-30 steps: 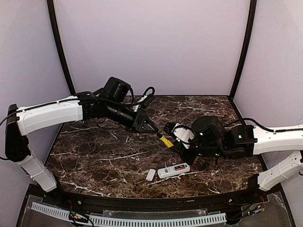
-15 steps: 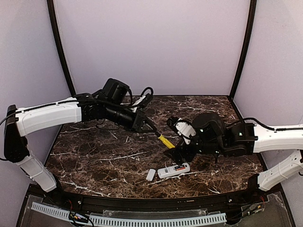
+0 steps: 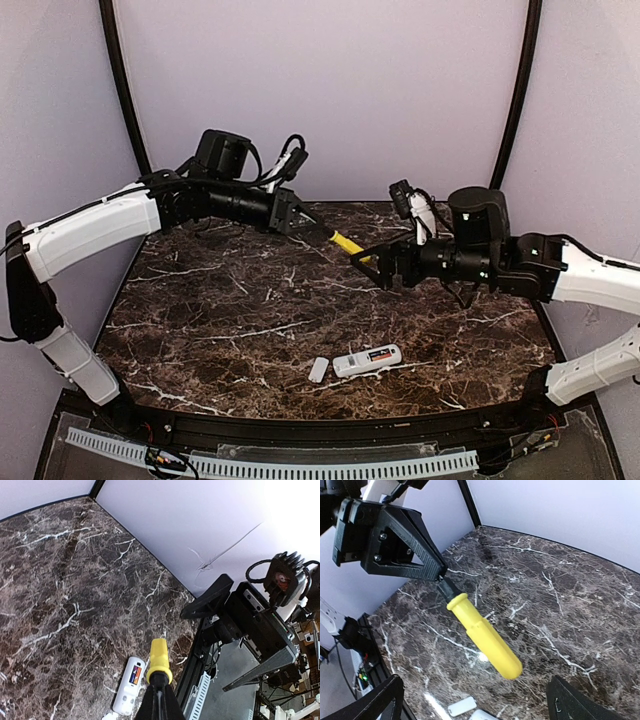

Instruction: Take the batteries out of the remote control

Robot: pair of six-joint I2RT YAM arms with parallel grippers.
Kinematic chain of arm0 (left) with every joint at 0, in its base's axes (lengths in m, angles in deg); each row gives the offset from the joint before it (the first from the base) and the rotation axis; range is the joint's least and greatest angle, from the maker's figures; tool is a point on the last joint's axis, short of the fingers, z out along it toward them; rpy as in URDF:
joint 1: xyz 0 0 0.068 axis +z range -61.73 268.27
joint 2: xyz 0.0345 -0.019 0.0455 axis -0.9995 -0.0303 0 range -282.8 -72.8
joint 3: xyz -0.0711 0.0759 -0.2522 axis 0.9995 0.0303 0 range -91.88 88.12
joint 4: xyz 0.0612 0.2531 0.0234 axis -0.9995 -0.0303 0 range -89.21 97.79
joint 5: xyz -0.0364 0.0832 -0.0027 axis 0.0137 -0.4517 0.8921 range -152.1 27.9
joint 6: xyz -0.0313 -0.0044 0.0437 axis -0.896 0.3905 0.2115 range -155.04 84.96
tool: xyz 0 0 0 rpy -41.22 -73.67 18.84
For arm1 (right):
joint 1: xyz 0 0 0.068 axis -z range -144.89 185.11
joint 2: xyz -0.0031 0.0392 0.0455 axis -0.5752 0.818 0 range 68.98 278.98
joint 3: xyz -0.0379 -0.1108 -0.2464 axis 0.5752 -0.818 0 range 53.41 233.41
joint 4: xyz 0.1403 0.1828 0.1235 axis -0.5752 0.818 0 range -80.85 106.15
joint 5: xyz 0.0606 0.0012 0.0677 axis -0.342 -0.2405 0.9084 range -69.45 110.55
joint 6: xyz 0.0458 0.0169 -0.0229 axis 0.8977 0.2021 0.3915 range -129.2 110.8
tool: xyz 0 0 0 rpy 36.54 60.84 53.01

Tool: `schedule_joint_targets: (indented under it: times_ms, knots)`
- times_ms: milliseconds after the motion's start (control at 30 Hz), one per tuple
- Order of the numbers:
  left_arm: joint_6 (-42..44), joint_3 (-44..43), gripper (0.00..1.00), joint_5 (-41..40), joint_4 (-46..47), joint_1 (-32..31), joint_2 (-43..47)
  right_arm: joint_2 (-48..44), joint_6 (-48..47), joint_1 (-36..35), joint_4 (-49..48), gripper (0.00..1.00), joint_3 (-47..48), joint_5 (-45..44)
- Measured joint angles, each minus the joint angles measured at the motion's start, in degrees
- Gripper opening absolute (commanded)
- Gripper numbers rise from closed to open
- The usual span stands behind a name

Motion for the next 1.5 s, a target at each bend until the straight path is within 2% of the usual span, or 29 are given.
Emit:
schedule_joint_targets:
  times_ms: [200,433,667,900,1133,1233,1400,1500]
  knots:
    - [0.85,-2.84,0.00,0.76,3.34,0.04,-1.97,-0.33,4.94,5.05,-6.08,0.99,-0.20,7.08]
    - [-1.42,-1.03,0.00,4.28,12.35,0.04,-2.29,-4.52,10.38,10.16,-18.01,0.98,-7.15,16.39]
    - [-5.35,3.32,0.00,8.04,20.20,0.13,-1.60,-6.32,13.38,11.96,-28.79,0.97,-13.22,24.68]
    - [-12.98,9.03,0.00,13.31,31.32,0.39,-0.59,-6.23,15.10,12.07,-37.00,0.90,-13.97,30.32]
    - [-17.55,11.74,0.00,16.83,39.43,0.83,1.53,-5.35,15.69,12.31,-40.00,0.95,-13.99,31.50]
    - [-18.86,12.98,0.00,17.86,42.38,1.03,2.40,-4.79,16.02,12.33,-40.00,0.90,-13.99,31.47]
    - [-19.12,13.81,0.00,18.18,43.76,1.03,3.19,-3.19,16.96,12.39,-40.70,0.71,-13.94,32.06]
    - [-19.06,13.99,0.00,18.08,44.04,1.03,3.19,-1.70,17.88,12.44,-41.31,0.65,-13.84,33.22]
